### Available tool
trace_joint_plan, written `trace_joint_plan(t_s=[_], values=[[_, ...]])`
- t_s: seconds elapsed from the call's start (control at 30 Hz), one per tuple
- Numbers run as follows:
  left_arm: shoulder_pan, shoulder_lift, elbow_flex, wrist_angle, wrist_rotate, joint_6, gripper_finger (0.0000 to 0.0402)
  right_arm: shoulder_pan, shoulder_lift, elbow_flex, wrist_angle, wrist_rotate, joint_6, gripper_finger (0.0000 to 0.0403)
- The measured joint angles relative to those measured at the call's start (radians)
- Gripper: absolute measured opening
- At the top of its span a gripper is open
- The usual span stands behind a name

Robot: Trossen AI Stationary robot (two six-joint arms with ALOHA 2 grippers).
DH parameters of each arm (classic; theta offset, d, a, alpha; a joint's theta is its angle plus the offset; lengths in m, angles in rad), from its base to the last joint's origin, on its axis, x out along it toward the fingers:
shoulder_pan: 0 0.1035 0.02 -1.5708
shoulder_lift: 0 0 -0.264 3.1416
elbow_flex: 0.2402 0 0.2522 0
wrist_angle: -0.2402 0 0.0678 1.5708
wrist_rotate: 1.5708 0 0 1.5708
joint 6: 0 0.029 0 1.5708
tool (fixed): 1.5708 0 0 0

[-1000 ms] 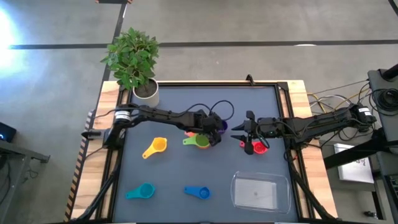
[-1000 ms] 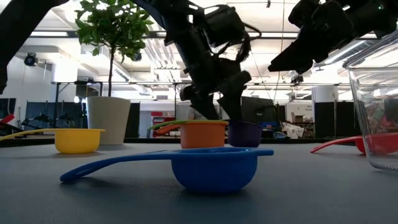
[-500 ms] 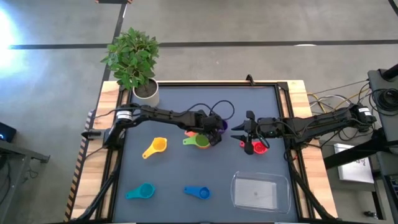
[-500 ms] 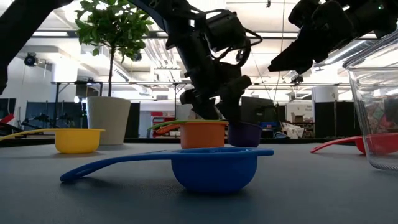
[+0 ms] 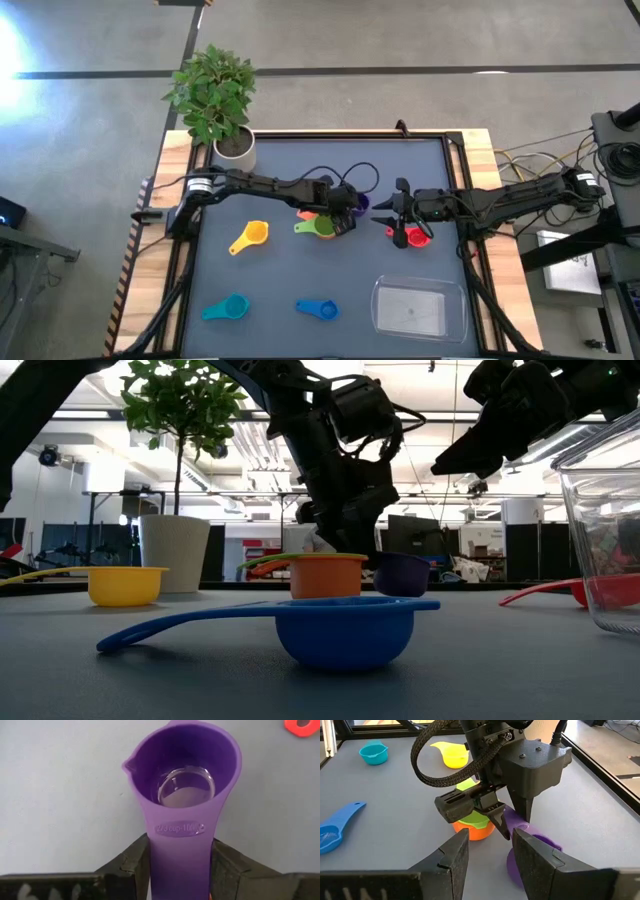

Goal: Nest measuring cups in basket
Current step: Stack the purple measuring cup on top of the green measuring cup

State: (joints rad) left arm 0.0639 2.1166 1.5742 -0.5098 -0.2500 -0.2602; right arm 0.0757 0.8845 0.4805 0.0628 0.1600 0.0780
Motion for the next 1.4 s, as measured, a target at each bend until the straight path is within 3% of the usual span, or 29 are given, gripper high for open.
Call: trace_joint_plan(t_s=[0.57,0.8,0.93,1.0,1.2,1.4], values=[[-0.005,-0.052,0.0,0.02,-0.003,0.105,0.0122,0.0,0.0,0.0,-0.004,0.0,-0.004,0.0139],[-0.018,-0.136,-0.003,-0.087,-0.016,0.154,0.012,0.0,0.0,0.0,-0.002,0.0,-0.001,0.0139],[-0.021,-0.226,-0.102,-0.136,-0.048,0.115,0.0115,0.0,0.0,0.0,-0.002,0.0,-0.001,0.0139],[-0.031,-0.29,-0.179,-0.1,-0.051,0.11,0.0066,0.0,0.0,0.0,-0.001,0.0,-0.001,0.0139],[-0.085,-0.482,-0.436,0.078,-0.045,0.139,0.001,0.0,0.0,0.0,0.001,0.0,-0.008,0.0139],[-0.116,-0.569,-0.586,0.194,-0.054,0.105,0.0001,0.0,0.0,0.0,0.008,0.023,-0.01,0.0139]])
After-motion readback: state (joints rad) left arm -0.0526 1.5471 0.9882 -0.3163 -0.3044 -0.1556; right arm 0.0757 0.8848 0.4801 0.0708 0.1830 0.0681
